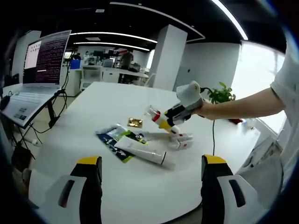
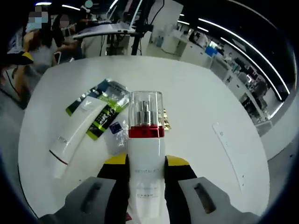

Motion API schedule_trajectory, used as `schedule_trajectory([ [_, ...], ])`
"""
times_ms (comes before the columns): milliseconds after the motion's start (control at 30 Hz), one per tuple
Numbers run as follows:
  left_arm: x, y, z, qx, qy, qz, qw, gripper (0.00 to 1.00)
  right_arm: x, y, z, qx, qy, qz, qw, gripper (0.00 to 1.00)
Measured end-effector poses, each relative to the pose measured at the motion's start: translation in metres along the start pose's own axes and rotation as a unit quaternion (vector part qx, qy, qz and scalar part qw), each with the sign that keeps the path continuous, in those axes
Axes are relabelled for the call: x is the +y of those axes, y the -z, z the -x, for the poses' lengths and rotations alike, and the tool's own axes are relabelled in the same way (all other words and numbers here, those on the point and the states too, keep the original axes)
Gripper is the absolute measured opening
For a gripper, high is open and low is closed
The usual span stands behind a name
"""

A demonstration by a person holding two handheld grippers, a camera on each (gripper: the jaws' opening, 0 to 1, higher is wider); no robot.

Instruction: Arrange the skincare products in the storage area until every visible bottle or jar stands upright without overlapping.

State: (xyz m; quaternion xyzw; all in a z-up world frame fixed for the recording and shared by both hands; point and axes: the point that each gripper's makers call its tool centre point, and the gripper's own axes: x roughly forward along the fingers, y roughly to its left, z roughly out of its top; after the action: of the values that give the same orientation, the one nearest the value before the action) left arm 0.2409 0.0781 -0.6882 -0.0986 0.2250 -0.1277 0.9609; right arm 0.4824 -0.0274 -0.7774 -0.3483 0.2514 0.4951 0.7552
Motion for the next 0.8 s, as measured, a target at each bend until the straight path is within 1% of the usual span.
schedule_trajectory([
  [133,0.000,0.000,0.001,0.000,0.000,-0.001,1.0000,0.80,-0.006,-0.006,0.007,-0.021,0.016,-0.017,0.9995,0.27],
  [267,0.000,-0.002,0.001,-0.002,0.000,-0.002,1.0000,0.80,-0.011,-0.008,0.011,-0.036,0.030,-0.033,0.9984,0.27],
  [367,0.000,-0.005,0.001,-0.002,0.000,-0.004,1.0000,0.80,-0.014,-0.015,0.022,-0.057,0.042,-0.048,0.9963,0.27],
  [400,0.000,-0.006,0.002,-0.002,0.000,-0.005,1.0000,0.80,-0.014,-0.017,0.025,-0.065,0.042,-0.052,0.9957,0.27],
  [433,0.000,-0.008,0.002,-0.003,-0.001,-0.006,1.0000,0.80,-0.015,-0.017,0.025,-0.065,0.043,-0.058,0.9952,0.27],
  [467,0.001,-0.009,0.003,-0.003,-0.002,-0.007,1.0000,0.80,-0.015,-0.019,0.027,-0.074,0.044,-0.064,0.9943,0.27],
  [533,0.001,-0.014,0.005,-0.007,-0.002,-0.006,1.0000,0.80,-0.014,-0.023,0.036,-0.082,0.046,-0.071,0.9931,0.27],
  [567,0.001,-0.016,0.005,-0.009,-0.002,-0.005,0.9999,0.80,-0.012,-0.025,0.034,-0.085,0.045,-0.070,0.9929,0.27],
  [633,0.002,-0.021,0.006,-0.014,-0.003,-0.003,0.9999,0.80,-0.010,-0.029,0.042,-0.094,0.048,-0.072,0.9918,0.27],
  [800,-0.002,-0.032,0.005,-0.021,0.000,-0.006,0.9998,0.80,-0.002,-0.041,0.057,-0.116,0.052,-0.066,0.9897,0.27],
])
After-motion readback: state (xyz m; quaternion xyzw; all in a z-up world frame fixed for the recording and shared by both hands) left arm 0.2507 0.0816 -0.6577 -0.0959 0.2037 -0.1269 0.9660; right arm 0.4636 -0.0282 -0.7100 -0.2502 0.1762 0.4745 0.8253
